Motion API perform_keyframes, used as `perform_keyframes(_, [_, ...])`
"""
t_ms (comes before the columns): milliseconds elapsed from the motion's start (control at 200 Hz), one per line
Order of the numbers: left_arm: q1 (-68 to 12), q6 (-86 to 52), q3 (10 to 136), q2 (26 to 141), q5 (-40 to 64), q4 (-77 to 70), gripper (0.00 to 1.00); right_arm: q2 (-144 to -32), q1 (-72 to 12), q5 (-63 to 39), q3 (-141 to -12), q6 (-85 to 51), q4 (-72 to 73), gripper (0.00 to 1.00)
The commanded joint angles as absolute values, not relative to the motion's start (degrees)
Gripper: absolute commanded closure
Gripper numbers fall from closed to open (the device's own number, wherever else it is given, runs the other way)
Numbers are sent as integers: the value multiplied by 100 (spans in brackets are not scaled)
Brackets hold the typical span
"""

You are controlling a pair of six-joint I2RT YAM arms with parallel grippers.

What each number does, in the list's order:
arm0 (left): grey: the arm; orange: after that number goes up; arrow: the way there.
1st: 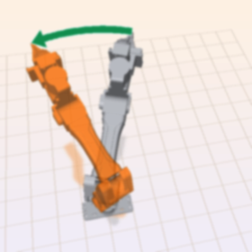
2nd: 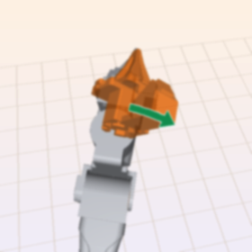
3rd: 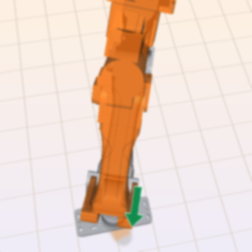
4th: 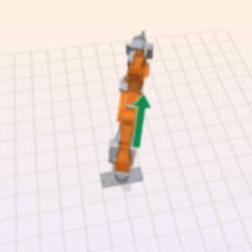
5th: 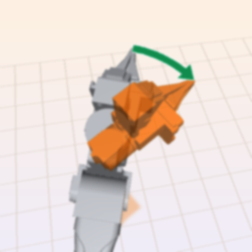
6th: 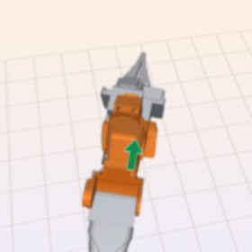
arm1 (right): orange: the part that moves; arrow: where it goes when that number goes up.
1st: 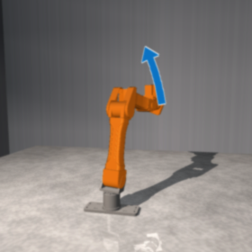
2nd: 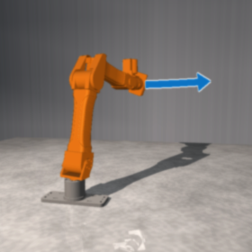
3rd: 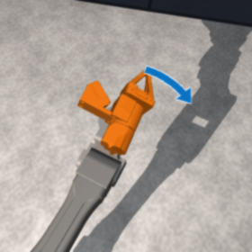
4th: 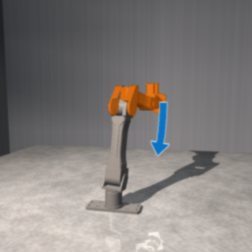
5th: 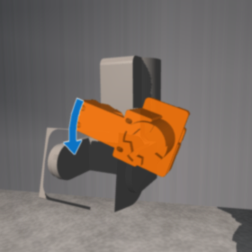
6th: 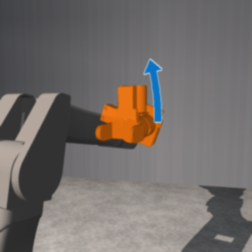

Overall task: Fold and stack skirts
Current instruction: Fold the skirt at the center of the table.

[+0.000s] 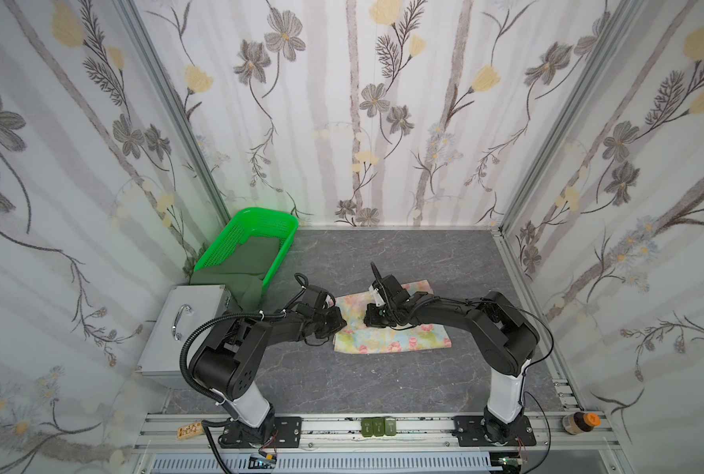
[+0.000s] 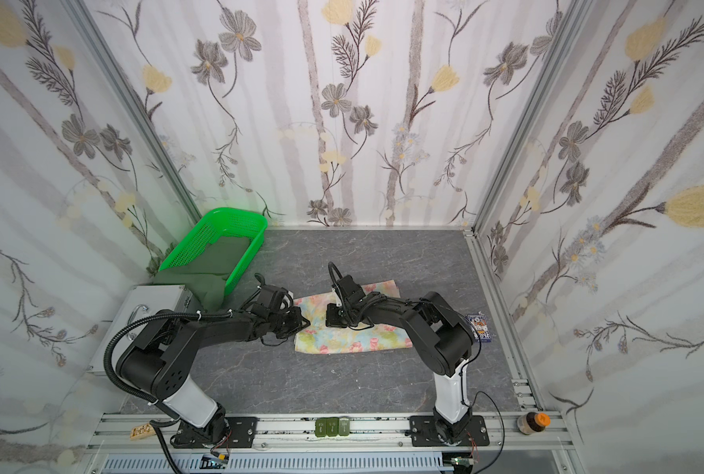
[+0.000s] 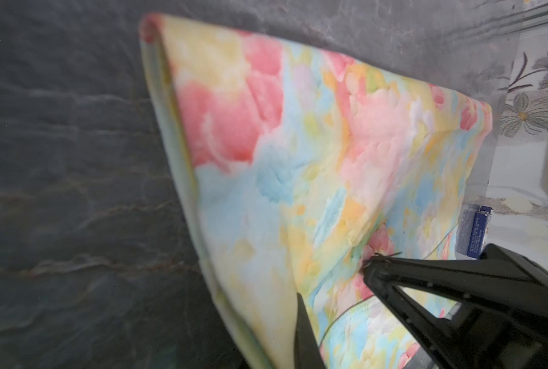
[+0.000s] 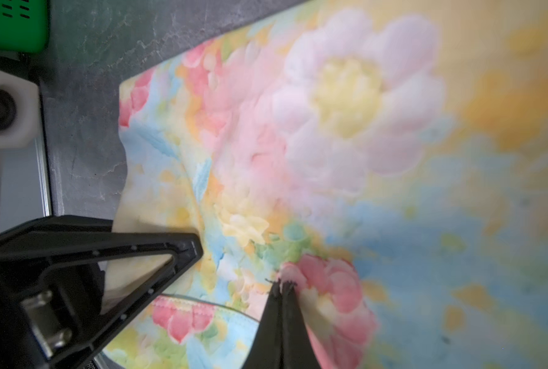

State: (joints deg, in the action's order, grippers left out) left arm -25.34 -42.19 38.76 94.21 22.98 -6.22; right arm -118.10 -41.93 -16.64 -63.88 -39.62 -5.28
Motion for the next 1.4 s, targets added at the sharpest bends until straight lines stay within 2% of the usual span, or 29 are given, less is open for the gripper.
perform_keyframes(0, [-2497, -4080, 4009, 9274, 2013, 390, 100, -11600, -4184, -1709, -6455, -3998, -461, 100])
perform_keyframes(250, [-2472, -3948, 4456, 8923, 1798, 1099, 100, -11385, -4145, -1820, -6446, -3968, -517, 100])
perform_keyframes(435, [-2435, -3751, 4690, 8748, 1489, 1638, 100, -10872, -3805, -1796, -5963, -3859, -605, 100])
perform_keyframes(610, [-2367, -3606, 4879, 8631, 1366, 1942, 100, -10353, -3352, -1503, -5312, -3521, -902, 100])
perform_keyframes(944, [-2270, -3243, 5415, 8617, 1202, 2507, 100, -10052, -3012, -952, -4677, -3165, -1076, 100])
perform_keyframes(1154, [-2268, -3160, 5692, 8701, 1239, 2706, 100, -10132, -3084, -863, -4921, -3064, -1089, 100])
perform_keyframes(1399, [-2276, -3020, 6056, 8832, 1242, 2982, 100, -10673, -3686, -977, -6148, -2916, -1226, 100])
